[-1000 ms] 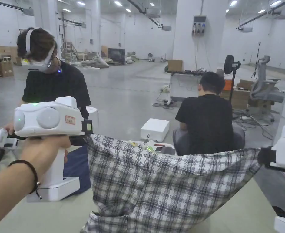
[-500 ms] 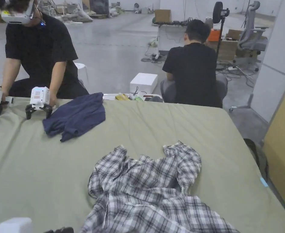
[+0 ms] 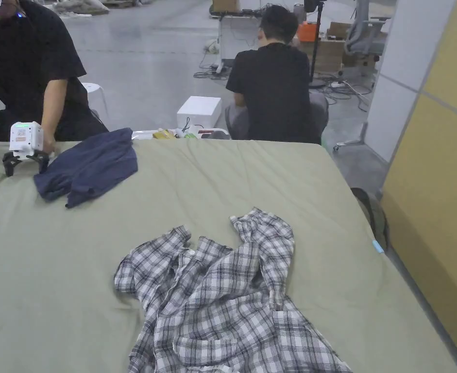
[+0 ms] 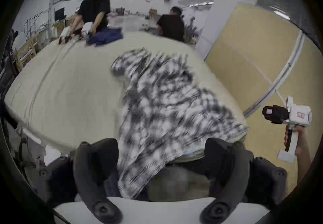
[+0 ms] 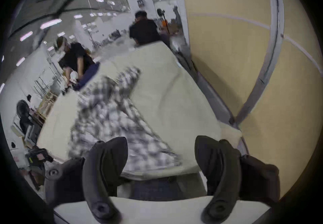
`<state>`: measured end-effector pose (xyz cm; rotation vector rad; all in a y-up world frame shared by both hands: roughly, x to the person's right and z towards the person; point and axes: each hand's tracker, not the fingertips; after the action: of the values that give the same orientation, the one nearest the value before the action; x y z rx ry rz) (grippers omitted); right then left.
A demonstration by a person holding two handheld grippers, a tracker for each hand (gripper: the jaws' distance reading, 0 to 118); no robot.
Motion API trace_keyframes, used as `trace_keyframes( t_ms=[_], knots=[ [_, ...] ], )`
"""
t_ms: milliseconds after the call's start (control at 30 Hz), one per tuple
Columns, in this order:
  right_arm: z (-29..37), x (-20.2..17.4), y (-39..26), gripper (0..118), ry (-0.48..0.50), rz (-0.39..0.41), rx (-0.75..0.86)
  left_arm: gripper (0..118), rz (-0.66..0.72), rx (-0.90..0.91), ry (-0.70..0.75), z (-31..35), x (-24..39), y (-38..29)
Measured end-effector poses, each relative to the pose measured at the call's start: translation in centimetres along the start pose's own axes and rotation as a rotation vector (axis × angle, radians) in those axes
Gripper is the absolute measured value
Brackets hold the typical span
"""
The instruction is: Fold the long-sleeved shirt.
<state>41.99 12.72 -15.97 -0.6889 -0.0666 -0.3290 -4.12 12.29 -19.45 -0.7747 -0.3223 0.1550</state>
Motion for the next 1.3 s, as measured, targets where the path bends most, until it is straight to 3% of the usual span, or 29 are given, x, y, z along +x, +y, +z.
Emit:
trace_keyframes(
  t_ms=[33,67,100,133,167,233,300,400,433,500,533,667,700,733,767,800,833,867,900,933,1033,1167,1233,1300],
  knots=[
    [0.4,-0.9,0.0,79,0.03,-0.007,0.009,96,-0.019,0.006,-0.021,-0.4,1.1,0.5],
    [0.7,-1.8,-0.2,76,0.056,-0.009,0.008,82,-0.036,0.008,-0.05,-1.0,2.2,1.1],
    [0.8,-2.6,-0.7,52,0.067,-0.016,-0.005,39,-0.046,0.004,-0.092,-1.7,3.2,1.5],
    [0.7,-3.3,-1.2,15,0.077,-0.023,-0.015,5,-0.049,-0.02,-0.121,-2.3,4.1,1.8],
    [0.6,-3.8,-1.9,0,0.109,-0.032,-0.022,0,-0.053,-0.035,-0.124,-3.1,5.2,1.8],
    [0.1,-3.7,-2.9,0,0.091,-0.039,-0.015,0,-0.082,-0.024,-0.092,-3.9,6.9,1.8],
    [-0.3,-3.0,-3.3,0,0.049,-0.029,-0.055,0,-0.113,-0.054,-0.177,-4.4,7.7,1.9],
    [-1.5,-1.0,-3.4,4,-0.044,-0.074,-0.097,0,-0.139,-0.072,-0.167,-5.6,8.6,2.2],
    [-2.3,-0.5,-3.5,24,-0.079,-0.063,-0.124,0,-0.154,-0.077,-0.156,-5.7,8.7,2.3],
    [-4.2,0.1,-3.7,91,-0.111,-0.006,-0.178,0,-0.167,-0.091,-0.152,-6.7,9.0,2.6],
    [-5.2,0.0,-3.8,96,-0.118,0.016,-0.196,0,-0.169,-0.097,-0.156,-7.2,9.0,2.7],
    [-9.4,0.3,-4.5,93,-0.094,0.004,-0.259,0,-0.201,-0.122,-0.149,-9.3,9.4,3.8],
    [-10.4,0.5,-4.7,87,-0.095,-0.006,-0.272,0,-0.213,-0.127,-0.148,-9.7,9.4,4.2],
    [-11.3,0.9,-5.0,67,-0.089,-0.015,-0.287,0,-0.224,-0.135,-0.146,-10.5,9.5,4.9],
    [-11.9,1.2,-5.3,32,-0.083,-0.024,-0.289,0,-0.233,-0.137,-0.145,-11.5,9.6,5.7],
    [-12.3,1.3,-5.4,0,-0.073,-0.036,-0.296,9,-0.241,-0.142,-0.149,-12.7,9.6,6.9],
    [-12.3,1.4,-5.5,0,-0.078,-0.034,-0.303,24,-0.251,-0.147,-0.152,-13.6,9.7,8.1],
    [-11.6,1.6,-5.5,0,-0.085,-0.026,-0.288,48,-0.263,-0.145,-0.134,-14.8,9.7,9.7],
    [-11.1,1.9,-5.2,0,-0.061,-0.006,-0.282,81,-0.273,-0.132,-0.108,-16.1,9.7,11.4],
    [-10.6,2.1,-4.9,0,-0.059,-0.006,-0.277,94,-0.287,-0.105,-0.077,-17.6,9.8,13.3],
    [-9.7,3.2,-5.6,0,-0.087,-0.046,-0.261,95,-0.362,-0.076,-0.026,-22.7,10.5,19.4],
    [-10.1,3.3,-6.5,0,-0.075,-0.051,-0.303,93,-0.528,-0.211,0.012,-30.9,11.9,25.0],
    [-10.5,3.1,-6.2,0,-0.076,-0.037,-0.303,83,-0.607,-0.298,0.022,-34.5,12.3,26.1],
    [-10.4,3.4,-6.0,0,-0.074,-0.051,-0.297,64,-0.732,-0.407,0.051,-37.3,12.4,26.0]
  ],
)
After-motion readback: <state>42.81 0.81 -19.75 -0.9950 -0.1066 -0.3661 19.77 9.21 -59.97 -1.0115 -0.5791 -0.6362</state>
